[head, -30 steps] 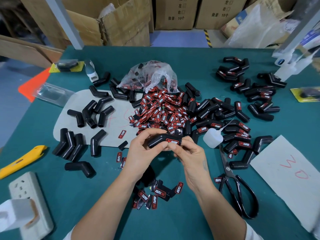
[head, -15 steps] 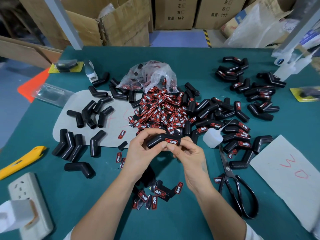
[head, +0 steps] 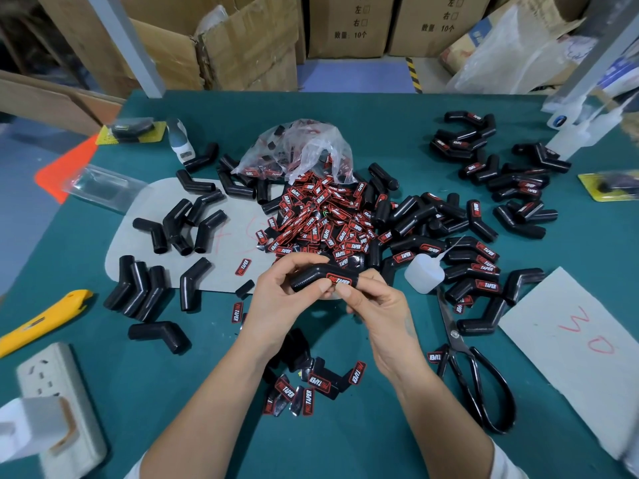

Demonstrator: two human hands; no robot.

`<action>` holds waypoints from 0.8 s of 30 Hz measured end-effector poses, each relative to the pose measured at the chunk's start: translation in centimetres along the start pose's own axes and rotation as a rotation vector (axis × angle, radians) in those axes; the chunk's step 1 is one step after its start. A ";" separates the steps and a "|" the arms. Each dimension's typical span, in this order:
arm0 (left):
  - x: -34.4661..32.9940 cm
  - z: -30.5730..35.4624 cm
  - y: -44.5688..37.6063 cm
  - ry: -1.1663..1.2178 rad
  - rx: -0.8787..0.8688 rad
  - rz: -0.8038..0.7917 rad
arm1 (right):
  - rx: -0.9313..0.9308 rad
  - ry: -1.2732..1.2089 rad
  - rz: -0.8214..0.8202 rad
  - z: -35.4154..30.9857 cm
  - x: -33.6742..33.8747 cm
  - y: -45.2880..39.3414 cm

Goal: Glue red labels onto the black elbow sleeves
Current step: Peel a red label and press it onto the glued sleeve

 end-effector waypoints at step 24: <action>-0.5 0.7 0.2 -0.193 -0.045 -0.059 | -0.024 -0.085 0.050 1.3 0.0 -0.1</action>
Point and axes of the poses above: each hand's wrist, its own y-axis away from the middle knuckle, its own x-axis out of the back of the hand, z = x × y, the point moved 9 cm from there along -y, towards the middle knuckle, and after that the axes turned 15 degrees about -z, right-handed, at the moved point
